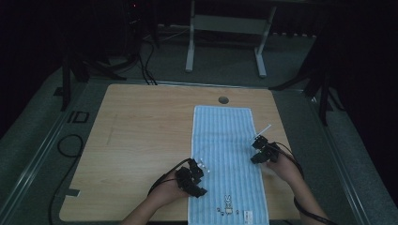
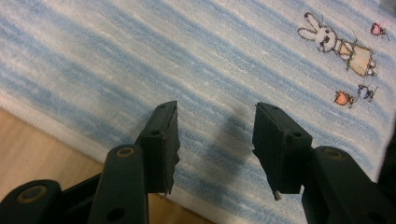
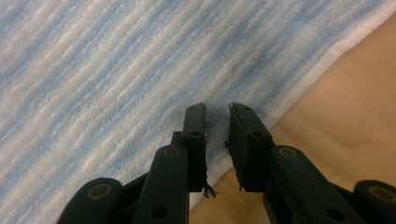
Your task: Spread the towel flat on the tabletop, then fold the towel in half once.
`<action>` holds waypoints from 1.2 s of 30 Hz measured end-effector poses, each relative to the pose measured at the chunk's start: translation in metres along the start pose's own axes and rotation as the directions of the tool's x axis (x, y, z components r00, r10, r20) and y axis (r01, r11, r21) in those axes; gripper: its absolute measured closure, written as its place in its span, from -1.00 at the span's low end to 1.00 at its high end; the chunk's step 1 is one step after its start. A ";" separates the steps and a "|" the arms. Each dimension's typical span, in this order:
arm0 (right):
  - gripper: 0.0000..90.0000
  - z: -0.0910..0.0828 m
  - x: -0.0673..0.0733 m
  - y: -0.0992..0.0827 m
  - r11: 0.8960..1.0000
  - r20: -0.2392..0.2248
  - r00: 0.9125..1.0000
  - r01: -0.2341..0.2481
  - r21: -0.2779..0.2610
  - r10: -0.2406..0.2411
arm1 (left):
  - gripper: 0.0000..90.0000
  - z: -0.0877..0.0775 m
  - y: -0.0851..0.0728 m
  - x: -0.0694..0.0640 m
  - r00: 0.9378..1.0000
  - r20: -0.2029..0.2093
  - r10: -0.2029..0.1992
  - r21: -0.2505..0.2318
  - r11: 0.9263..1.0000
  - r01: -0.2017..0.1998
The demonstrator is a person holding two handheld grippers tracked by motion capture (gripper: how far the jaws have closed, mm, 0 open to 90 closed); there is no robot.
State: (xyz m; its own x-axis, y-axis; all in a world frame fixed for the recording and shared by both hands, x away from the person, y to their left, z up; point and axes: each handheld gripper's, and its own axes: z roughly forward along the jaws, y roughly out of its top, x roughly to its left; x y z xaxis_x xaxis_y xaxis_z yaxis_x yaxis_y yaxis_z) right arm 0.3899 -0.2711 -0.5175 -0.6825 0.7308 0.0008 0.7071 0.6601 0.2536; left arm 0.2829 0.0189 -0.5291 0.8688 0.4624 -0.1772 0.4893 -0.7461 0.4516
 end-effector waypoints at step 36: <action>0.00 -0.018 -0.052 0.012 0.985 0.023 0.986 -0.161 -0.061 0.163 | -0.18 -0.040 0.029 0.098 0.938 -0.221 -0.266 -0.084 0.964 0.253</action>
State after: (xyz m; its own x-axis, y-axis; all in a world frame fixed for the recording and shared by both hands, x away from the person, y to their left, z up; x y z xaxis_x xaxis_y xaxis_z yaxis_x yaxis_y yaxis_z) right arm 0.4311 -0.3043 -0.4972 -0.5538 0.8324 0.0199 0.7954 0.5218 0.3084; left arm 0.3791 0.0612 -0.4987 0.6684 0.7380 -0.0933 0.6851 -0.5618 0.4637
